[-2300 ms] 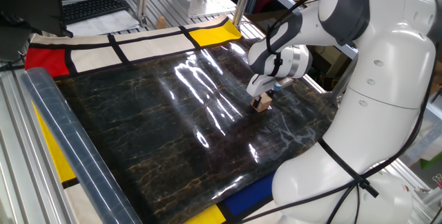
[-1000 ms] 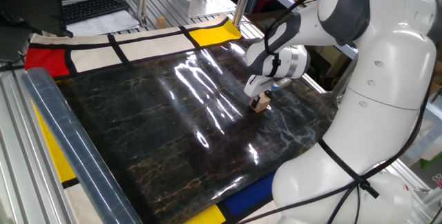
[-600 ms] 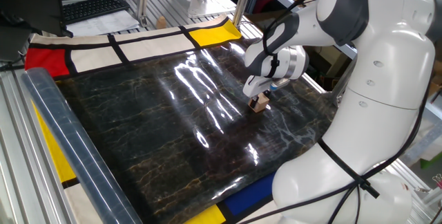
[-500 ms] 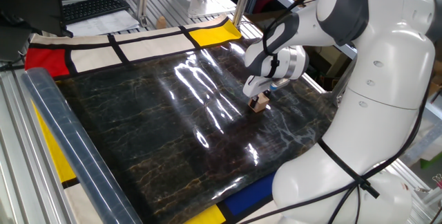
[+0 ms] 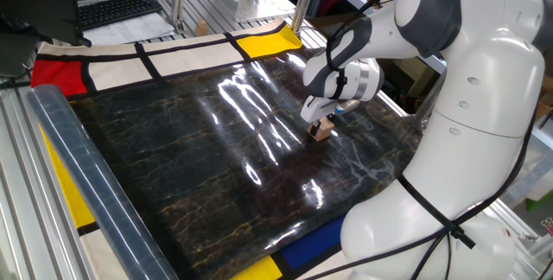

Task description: Hold a small block with the gripper and sweep it from left to right on the table

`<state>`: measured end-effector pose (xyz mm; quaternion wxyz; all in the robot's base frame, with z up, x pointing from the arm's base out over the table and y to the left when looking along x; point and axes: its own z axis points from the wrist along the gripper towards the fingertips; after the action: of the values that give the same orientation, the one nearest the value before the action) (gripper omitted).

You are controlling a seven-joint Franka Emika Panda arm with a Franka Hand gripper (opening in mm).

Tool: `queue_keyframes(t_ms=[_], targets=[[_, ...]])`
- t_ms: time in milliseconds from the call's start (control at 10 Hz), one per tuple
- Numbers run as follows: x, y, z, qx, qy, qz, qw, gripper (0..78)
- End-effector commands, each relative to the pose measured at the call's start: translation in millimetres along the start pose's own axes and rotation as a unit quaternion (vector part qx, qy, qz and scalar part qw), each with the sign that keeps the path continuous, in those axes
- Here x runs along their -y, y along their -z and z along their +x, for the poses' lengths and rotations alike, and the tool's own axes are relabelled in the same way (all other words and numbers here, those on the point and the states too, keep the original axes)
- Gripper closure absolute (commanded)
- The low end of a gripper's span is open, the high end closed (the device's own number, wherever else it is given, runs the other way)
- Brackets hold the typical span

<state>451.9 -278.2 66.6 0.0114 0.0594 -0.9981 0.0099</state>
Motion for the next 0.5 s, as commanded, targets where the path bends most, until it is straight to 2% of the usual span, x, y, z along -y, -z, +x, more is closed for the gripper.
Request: queue_keyframes(t_ms=[100,500], targets=[[-19.0,-9.2,3.2,-0.008,0.004,-0.009,0.9999,76.4],[-37.7,-6.8,2.6,-0.010,0.000,-0.014,0.9999,76.4]])
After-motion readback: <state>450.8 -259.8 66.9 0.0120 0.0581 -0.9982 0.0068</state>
